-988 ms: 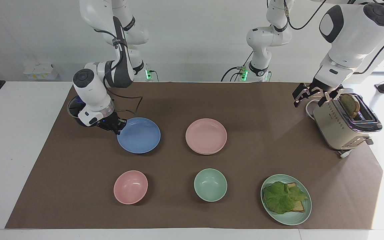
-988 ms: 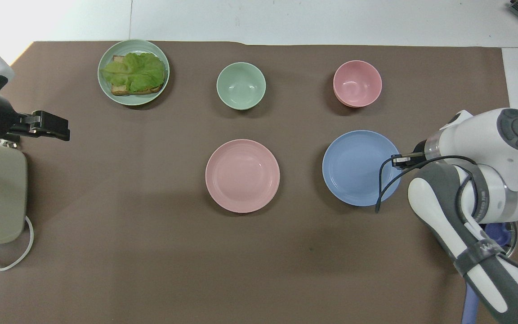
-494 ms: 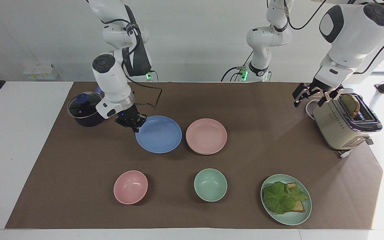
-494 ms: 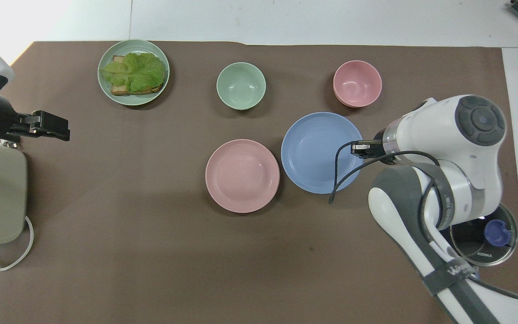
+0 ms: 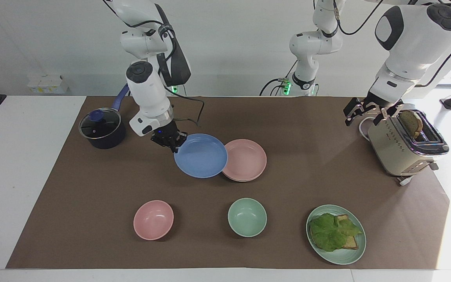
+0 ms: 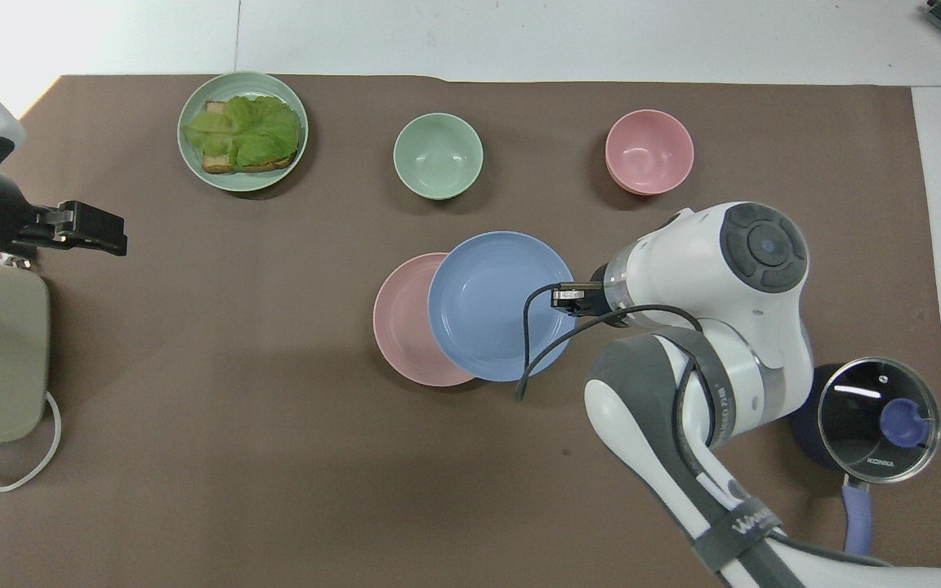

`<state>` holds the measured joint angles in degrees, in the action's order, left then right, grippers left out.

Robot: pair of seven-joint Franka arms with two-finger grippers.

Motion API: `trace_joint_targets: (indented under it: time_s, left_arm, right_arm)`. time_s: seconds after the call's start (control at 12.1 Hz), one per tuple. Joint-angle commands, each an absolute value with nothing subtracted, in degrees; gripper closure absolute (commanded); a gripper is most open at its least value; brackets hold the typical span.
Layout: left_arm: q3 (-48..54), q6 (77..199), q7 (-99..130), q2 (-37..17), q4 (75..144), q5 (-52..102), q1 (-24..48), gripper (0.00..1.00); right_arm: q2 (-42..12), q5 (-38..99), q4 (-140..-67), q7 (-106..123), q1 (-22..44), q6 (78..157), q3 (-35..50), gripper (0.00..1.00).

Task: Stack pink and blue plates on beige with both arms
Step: 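Slide the blue plate with the right gripper onto the pink plate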

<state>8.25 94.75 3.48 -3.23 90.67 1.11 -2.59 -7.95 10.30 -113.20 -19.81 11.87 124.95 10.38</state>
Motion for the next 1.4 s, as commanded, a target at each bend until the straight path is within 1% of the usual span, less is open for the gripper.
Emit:
trace_joint_targets:
  time_s: [0.0,0.25,0.41,0.82,0.99,1.24,1.32]
  left_arm:
    - [8.61,93.96,3.34,-2.90,90.70,0.18,-3.16,0.00]
    - [8.61,93.96,3.34,-2.90,90.70,0.18,-3.16,0.00]
    - [8.61,93.96,3.43,-2.90,90.70,0.18,-3.16,0.00]
    - [8.61,93.96,3.34,-2.90,90.70,0.18,-3.16,0.00]
    - [8.61,93.95,3.34,-2.90,90.70,0.18,-3.16,0.00]
    - [8.61,93.96,3.34,-2.90,90.70,0.18,-3.16,0.00]
    - [8.61,93.96,3.34,-2.90,90.70,0.18,-3.16,0.00]
  right_arm:
    - [-9.48,11.87,-115.92,-20.21,14.05,129.89,10.28,1.00]
    - [-12.12,11.87,-115.93,-20.22,15.46,131.92,10.28,1.00]
    - [-13.79,11.87,-115.93,-20.30,17.83,134.11,10.28,1.00]
    - [-14.59,11.87,-115.40,-19.95,17.84,135.61,10.28,1.00]
    - [-15.82,11.95,-114.35,-19.95,17.58,139.11,10.28,1.00]
    - [-16.17,13.27,-113.99,-19.78,17.49,139.57,10.28,1.00]
    - [-16.17,13.27,-113.99,-19.69,17.49,139.57,10.28,0.97]
